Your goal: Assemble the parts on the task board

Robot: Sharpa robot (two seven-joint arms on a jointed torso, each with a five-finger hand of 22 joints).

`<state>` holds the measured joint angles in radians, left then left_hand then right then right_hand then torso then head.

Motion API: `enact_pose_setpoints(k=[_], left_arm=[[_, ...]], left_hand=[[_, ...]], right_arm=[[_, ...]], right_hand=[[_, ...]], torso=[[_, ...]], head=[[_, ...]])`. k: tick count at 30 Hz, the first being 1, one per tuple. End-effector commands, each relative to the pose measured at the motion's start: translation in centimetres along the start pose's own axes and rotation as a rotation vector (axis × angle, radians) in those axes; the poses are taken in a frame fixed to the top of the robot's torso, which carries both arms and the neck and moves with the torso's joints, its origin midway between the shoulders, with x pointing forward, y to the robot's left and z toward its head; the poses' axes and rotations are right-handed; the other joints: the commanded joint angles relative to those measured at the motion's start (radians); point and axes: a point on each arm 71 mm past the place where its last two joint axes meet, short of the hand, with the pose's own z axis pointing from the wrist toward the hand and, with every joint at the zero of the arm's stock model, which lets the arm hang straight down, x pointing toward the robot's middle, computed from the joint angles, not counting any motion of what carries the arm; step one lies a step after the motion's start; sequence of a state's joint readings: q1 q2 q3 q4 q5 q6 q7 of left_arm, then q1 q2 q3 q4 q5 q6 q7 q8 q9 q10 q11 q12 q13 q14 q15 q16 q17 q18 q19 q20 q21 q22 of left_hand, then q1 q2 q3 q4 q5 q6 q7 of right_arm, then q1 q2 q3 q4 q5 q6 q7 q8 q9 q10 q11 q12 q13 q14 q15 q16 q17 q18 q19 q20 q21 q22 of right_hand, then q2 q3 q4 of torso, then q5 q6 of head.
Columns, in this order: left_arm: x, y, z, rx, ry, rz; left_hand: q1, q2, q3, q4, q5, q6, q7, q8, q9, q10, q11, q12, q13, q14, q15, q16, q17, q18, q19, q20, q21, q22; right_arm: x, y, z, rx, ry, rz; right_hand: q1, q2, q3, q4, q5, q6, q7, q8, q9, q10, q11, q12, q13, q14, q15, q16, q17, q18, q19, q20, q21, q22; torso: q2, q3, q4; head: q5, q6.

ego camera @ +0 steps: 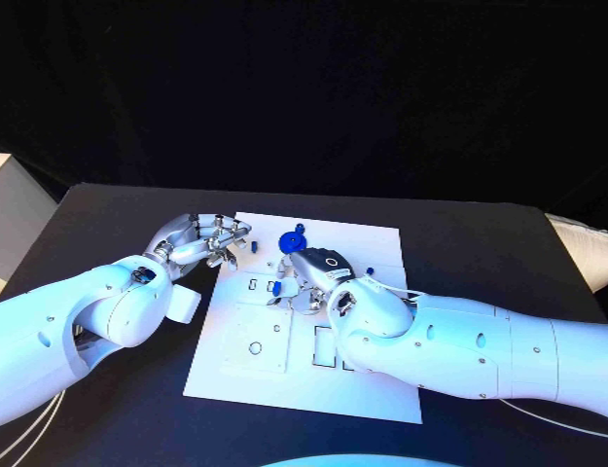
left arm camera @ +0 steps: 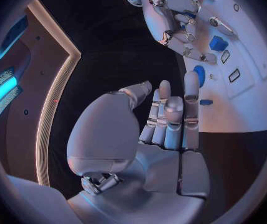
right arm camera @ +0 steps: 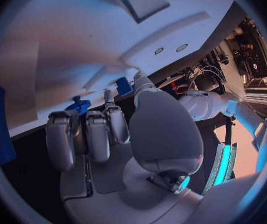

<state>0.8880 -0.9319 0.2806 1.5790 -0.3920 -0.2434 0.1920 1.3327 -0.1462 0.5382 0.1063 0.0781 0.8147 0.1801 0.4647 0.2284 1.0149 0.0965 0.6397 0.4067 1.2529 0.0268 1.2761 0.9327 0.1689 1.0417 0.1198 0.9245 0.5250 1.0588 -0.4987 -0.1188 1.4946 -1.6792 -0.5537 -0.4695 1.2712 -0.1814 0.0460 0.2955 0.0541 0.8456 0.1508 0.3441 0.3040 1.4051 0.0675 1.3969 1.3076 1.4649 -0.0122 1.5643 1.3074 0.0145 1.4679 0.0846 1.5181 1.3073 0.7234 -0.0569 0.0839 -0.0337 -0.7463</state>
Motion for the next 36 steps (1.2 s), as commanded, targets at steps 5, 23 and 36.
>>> enact_pose_setpoints(k=[5, 23, 36], left_arm=[[0.3, 0.0, 0.1, -0.001, 0.023, 0.012], [-0.5, 0.3, 1.1, -0.316, 0.174, 0.43], [1.5, 0.2, 3.9, -0.516, 0.292, 0.775]], left_hand=[[-0.006, -0.006, 0.01, -0.001, -0.005, -0.013, 0.001, 0.009, 0.003, -0.006, -0.001, 0.019, 0.007, 0.014, -0.001, 0.016, 0.018, 0.015, -0.007, 0.002, 0.012, 0.005], [-0.12, -0.007, -0.032, 0.162, -0.007, -0.02, -0.056, 0.254, 0.156, -0.009, -0.046, 0.343, 0.181, 0.141, -0.038, 0.144, 0.235, 0.006, 0.022, -0.028, 0.143, 0.108], [-0.123, 0.004, -0.056, 0.185, -0.002, -0.049, -0.067, 0.314, 0.219, 0.008, -0.057, 0.376, 0.202, 0.192, -0.049, 0.186, 0.332, -0.013, 0.092, -0.04, 0.218, 0.217]], right_arm=[[-0.5, -0.1, -0.7, -0.019, -0.05, 0.027], [-7.3, -4.7, -1.3, -0.09, -0.098, 0.314], [-12.3, -11.9, -1.1, 0.118, -0.208, 0.425]], right_hand=[[0.001, 0.005, -0.007, 0.0, -0.001, -0.007, 0.001, -0.004, -0.002, -0.008, 0.002, -0.004, 0.09, 0.1, 0.006, -0.005, 0.241, 0.001, 0.079, 0.009, -0.006, 0.215], [0.152, 0.057, 0.065, -0.01, 0.172, 0.015, 0.003, -0.005, -0.016, -0.025, 0.002, -0.014, 0.072, 0.092, 0.006, -0.021, 0.214, 0.016, 0.054, 0.011, -0.069, 0.167], [0.161, 0.037, 0.085, -0.01, 0.229, 0.011, 0.004, -0.01, -0.023, -0.029, 0.003, -0.016, 0.068, 0.092, 0.006, -0.022, 0.213, 0.017, 0.054, 0.01, -0.072, 0.166]], torso=[[-0.001, 0.0006, 0.0005], [-0.033, 0.0198, -0.0225], [-0.055, 0.0312, -0.0342]], head=[[0.0, 0.003], [0.031, 0.012], [0.05, 0.01]])
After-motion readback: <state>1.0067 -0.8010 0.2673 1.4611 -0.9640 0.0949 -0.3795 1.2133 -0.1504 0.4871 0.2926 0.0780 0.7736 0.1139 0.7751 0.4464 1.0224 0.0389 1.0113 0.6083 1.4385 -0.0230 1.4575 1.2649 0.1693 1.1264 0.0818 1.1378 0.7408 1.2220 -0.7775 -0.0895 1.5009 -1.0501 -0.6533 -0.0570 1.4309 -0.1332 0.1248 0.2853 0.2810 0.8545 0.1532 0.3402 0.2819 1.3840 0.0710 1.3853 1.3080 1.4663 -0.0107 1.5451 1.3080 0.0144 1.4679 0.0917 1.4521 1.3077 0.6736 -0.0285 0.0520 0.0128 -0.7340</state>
